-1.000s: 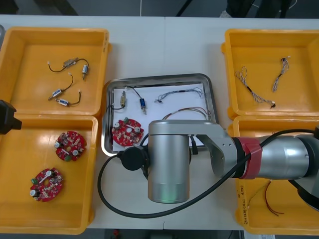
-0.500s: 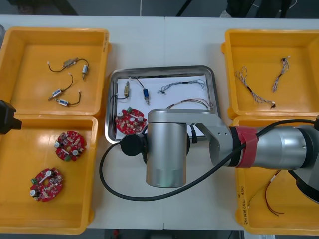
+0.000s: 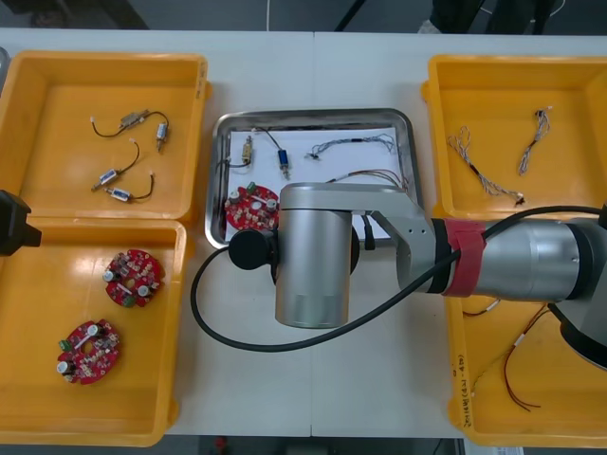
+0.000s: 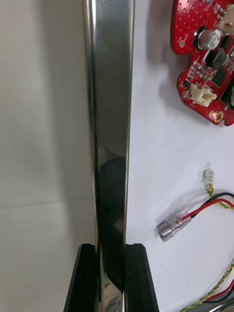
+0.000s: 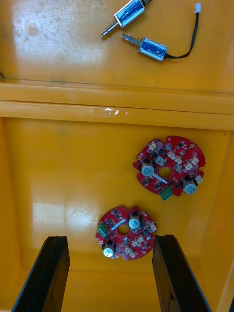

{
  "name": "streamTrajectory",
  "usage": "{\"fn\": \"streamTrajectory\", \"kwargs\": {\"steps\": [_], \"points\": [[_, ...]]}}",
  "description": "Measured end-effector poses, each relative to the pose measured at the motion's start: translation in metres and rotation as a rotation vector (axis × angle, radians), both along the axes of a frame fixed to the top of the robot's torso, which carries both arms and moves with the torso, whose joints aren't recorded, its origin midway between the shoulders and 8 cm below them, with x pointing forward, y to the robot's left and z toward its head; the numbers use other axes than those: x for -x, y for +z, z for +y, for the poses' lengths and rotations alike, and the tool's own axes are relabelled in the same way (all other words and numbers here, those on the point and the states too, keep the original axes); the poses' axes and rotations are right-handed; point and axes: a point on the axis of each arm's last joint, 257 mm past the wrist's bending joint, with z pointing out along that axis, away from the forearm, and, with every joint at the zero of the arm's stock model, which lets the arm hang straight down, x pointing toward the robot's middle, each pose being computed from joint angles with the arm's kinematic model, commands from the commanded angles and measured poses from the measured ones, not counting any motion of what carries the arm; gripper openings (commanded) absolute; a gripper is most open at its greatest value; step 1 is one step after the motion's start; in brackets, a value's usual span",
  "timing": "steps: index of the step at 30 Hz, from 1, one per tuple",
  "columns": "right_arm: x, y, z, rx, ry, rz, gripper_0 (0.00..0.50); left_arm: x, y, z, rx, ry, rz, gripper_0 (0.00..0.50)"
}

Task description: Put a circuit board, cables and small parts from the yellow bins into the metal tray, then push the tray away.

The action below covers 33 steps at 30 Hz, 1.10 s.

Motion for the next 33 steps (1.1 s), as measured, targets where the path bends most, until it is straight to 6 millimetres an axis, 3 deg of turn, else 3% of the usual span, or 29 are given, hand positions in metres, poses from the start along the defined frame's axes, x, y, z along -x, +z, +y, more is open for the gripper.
{"fn": "streamTrajectory", "kwargs": {"steps": [13, 33], "points": [[-0.030, 0.016, -0.005, 0.007, -0.035, -0.049, 0.000, 0.000, 0.000, 0.000, 0.000, -0.001, 0.000, 0.500], [-0.056, 0.033, 0.006, -0.039, -0.029, -0.068, 0.000, 0.000, 0.000, 0.000, -0.001, -0.001, 0.000, 0.500]]}}
